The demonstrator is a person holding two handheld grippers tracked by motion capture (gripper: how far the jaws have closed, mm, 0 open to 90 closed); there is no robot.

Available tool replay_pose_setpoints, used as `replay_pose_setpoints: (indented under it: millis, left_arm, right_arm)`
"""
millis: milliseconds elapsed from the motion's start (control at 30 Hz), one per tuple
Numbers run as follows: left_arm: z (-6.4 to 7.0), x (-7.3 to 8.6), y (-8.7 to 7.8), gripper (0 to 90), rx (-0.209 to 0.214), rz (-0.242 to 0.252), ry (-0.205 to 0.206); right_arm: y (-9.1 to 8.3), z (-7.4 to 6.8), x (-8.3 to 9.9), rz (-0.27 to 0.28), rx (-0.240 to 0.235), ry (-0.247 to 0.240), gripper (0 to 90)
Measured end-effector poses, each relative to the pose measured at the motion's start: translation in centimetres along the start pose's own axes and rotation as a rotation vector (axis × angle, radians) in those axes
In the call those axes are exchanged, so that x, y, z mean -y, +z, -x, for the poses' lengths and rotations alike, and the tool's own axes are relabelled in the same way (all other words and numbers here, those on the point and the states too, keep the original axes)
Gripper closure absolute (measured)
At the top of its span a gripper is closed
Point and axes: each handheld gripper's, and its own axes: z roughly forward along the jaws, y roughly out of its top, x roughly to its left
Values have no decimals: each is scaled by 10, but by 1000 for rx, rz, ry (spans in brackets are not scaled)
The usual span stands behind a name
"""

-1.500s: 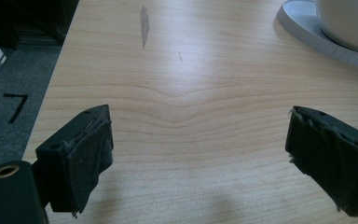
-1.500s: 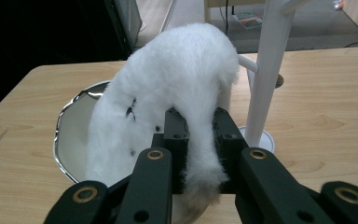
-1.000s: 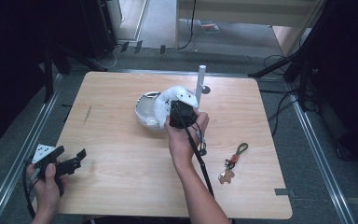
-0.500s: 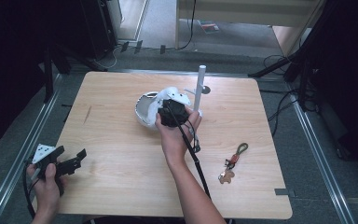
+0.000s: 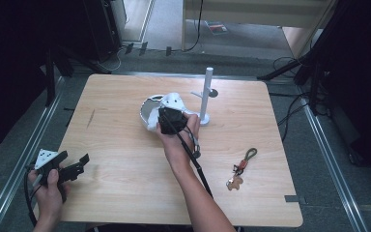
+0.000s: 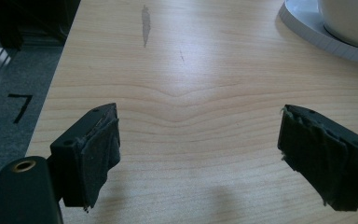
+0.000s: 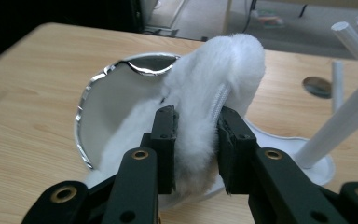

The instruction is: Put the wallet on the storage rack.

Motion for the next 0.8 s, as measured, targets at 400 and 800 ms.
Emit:
replay_pose_setpoints:
  millis: [400, 800]
  left_arm:
    - [0, 0, 0, 137, 1, -1, 2]
    - [0, 0, 0, 139, 1, -4, 2]
  right_arm:
    - [-4, 1, 2, 55, -50, 24, 701]
    - [1, -20, 11, 114, 30, -146, 724]
